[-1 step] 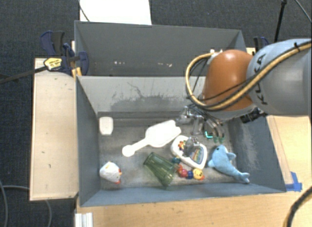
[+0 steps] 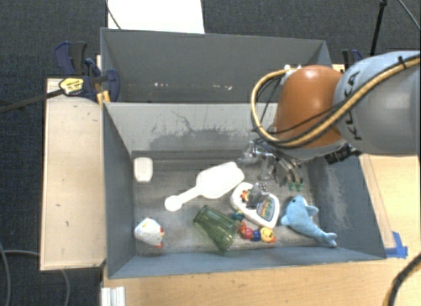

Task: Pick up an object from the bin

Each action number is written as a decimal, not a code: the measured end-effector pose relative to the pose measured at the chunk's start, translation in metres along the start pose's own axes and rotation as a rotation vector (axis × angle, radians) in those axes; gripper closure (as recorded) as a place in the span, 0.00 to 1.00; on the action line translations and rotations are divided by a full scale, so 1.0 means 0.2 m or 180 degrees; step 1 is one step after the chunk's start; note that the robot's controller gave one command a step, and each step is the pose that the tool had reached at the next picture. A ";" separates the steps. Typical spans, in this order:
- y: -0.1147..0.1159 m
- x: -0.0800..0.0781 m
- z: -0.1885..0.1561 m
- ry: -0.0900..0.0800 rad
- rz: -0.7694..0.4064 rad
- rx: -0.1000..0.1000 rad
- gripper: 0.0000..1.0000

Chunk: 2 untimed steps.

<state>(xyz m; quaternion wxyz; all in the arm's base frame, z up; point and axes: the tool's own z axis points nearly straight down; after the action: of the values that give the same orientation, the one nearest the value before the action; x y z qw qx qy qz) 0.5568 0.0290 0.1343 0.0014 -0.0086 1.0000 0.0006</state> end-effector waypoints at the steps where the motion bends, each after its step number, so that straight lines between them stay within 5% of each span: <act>1: 0.21 -0.04 0.18 -0.0009 -0.0809 0.0007 0.00; 2: 0.34 -0.08 0.19 0.0007 -0.1381 -0.0004 0.00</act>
Offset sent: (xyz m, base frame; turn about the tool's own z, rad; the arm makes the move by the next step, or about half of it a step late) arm 0.0218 0.0727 -0.0110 -0.4149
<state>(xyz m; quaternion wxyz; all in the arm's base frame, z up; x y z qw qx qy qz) 0.5709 0.0978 0.0955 0.0004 -0.2237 0.9747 0.0008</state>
